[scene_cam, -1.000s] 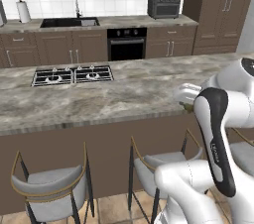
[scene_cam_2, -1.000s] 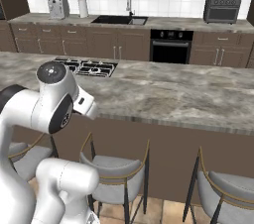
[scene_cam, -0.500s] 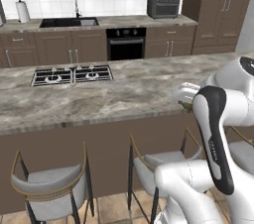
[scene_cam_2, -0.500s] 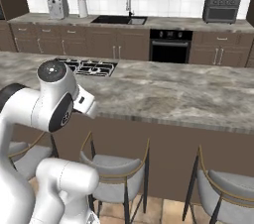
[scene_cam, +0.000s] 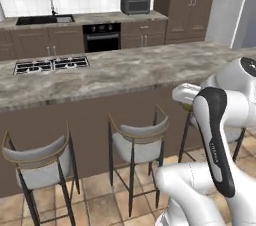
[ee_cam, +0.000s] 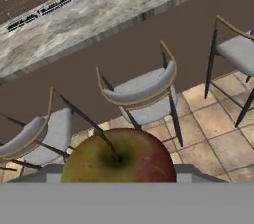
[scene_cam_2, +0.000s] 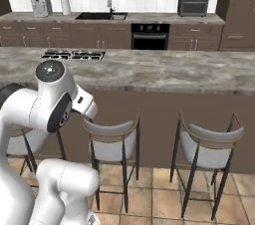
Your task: Place the apple in the correct fridge rack based on whether it is a fruit or vegetable. Finally, close the fridge door.
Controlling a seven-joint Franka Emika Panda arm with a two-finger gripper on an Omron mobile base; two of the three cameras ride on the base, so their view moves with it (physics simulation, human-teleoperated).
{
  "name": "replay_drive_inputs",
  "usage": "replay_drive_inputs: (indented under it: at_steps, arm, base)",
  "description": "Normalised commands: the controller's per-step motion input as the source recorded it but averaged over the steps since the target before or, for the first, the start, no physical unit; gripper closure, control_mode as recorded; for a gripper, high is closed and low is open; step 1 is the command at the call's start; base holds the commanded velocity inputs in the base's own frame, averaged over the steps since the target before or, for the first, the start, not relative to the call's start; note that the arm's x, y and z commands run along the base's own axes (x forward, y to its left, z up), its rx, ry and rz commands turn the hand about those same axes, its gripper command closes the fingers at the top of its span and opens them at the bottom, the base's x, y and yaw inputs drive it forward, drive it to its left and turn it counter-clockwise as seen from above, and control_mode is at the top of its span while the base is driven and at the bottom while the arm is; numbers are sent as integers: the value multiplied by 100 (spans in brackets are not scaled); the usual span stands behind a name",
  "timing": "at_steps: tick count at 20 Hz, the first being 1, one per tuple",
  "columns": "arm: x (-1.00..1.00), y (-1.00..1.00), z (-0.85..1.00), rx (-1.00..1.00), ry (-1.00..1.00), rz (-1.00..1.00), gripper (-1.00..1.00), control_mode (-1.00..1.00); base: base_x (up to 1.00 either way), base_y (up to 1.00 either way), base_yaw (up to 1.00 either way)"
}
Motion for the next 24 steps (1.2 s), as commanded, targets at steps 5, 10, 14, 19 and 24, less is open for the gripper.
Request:
replay_drive_inputs:
  at_steps: [5, 10, 14, 19, 24]
  arm:
    - [0, 0, 0, 0, 0, 0, 100, 100]
    - [0, 0, 0, 0, 0, 0, 100, 100]
    - [0, 0, 0, 0, 0, 0, 100, 100]
    - [0, 0, 0, 0, 0, 0, 100, 100]
    - [0, 0, 0, 0, 0, 0, 100, 100]
  base:
    - [-20, -54, -57]
    - [0, -33, -75]
    - [0, -15, -80]
    - [0, -5, -82]
    - [1, -3, -81]
